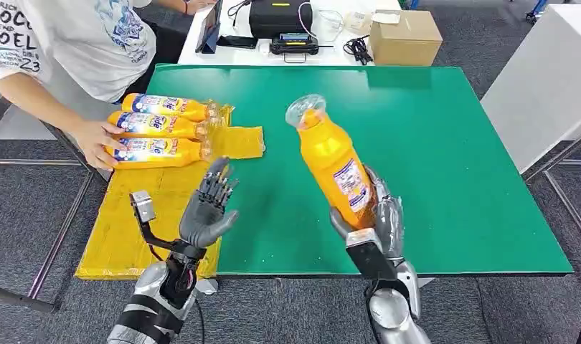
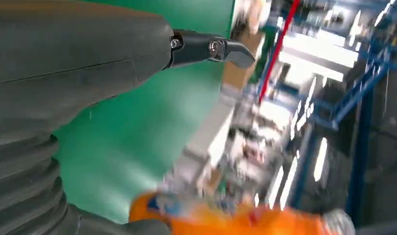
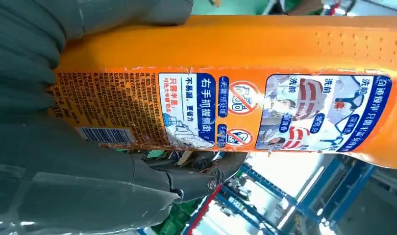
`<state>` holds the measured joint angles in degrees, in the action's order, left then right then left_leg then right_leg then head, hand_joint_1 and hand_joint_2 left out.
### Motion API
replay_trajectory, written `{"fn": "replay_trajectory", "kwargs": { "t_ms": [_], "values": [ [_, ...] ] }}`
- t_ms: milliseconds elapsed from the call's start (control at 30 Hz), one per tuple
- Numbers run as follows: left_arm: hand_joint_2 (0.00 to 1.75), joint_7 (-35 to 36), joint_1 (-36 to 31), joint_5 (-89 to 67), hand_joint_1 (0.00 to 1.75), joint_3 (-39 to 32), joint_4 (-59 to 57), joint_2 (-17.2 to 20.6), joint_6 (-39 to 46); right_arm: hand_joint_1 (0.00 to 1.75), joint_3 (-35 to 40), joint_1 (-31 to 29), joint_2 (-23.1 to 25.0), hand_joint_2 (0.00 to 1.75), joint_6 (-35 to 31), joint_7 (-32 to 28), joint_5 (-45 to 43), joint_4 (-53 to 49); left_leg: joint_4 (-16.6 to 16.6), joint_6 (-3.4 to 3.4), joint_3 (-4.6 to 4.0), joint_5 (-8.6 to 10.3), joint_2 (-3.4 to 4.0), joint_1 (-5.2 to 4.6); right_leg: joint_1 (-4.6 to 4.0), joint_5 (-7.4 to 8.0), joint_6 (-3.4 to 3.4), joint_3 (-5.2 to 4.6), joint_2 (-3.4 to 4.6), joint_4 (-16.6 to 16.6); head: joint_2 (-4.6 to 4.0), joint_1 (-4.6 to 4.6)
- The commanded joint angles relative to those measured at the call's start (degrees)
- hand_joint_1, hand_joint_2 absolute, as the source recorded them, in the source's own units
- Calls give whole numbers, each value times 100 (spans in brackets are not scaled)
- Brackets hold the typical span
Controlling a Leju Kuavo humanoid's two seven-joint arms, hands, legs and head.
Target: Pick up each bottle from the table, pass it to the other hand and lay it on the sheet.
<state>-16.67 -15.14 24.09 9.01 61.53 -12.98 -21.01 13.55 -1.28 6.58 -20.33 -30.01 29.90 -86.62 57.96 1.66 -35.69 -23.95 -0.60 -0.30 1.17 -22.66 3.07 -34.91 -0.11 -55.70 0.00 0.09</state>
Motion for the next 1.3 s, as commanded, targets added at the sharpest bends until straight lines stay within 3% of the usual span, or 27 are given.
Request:
{"fn": "replay_trajectory", "kwargs": {
  "t_ms": [33,467,733,1300],
  "values": [
    [175,264,-236,500,0,862,-584,339,-266,175,862,-300,425,175,-369,-118,722,1716,-11,-12,39,-10,25,9,-10,-2,-15,33,22,13,0,0],
    [175,288,-314,455,0,999,-747,332,-247,175,1158,-497,429,175,-423,-64,737,1952,-6,-7,17,-4,11,5,-5,-2,-8,14,8,5,0,0],
    [175,275,-417,365,0,1075,-1082,263,-37,175,1752,-820,614,175,-522,105,946,2721,-6,-10,21,-5,15,8,-9,-2,-12,17,11,5,0,0],
    [175,95,-388,323,0,810,-954,153,156,175,2274,-1152,630,175,106,365,888,3657,-5,-10,24,-6,7,10,-10,-5,-12,23,3,7,0,0]
  ]
}}
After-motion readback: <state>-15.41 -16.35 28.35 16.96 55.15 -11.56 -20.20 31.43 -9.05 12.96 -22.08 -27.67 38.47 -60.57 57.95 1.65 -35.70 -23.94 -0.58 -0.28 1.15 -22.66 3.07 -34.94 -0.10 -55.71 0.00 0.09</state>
